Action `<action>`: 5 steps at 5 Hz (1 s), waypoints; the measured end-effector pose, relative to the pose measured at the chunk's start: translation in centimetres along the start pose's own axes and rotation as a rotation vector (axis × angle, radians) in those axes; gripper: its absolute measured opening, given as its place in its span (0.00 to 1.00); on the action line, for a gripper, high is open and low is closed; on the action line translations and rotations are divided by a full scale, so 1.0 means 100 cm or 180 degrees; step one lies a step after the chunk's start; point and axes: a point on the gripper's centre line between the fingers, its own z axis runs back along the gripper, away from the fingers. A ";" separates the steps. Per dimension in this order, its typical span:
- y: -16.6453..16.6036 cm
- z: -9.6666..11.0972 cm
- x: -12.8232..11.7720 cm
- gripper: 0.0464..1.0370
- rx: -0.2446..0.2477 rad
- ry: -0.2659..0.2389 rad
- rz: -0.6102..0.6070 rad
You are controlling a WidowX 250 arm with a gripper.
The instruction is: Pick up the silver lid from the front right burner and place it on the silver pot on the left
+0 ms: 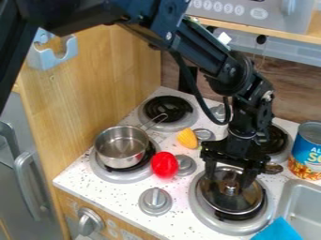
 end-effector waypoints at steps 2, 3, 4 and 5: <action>0.000 -0.005 -0.007 0.92 -0.0021 0.0062 -0.0071; 0.001 -0.007 -0.011 0.64 -0.0040 0.0081 -0.0062; 0.004 -0.007 -0.014 0.36 -0.0039 0.0105 -0.0046; 0.010 -0.005 -0.018 0.28 -0.0053 0.0138 0.0000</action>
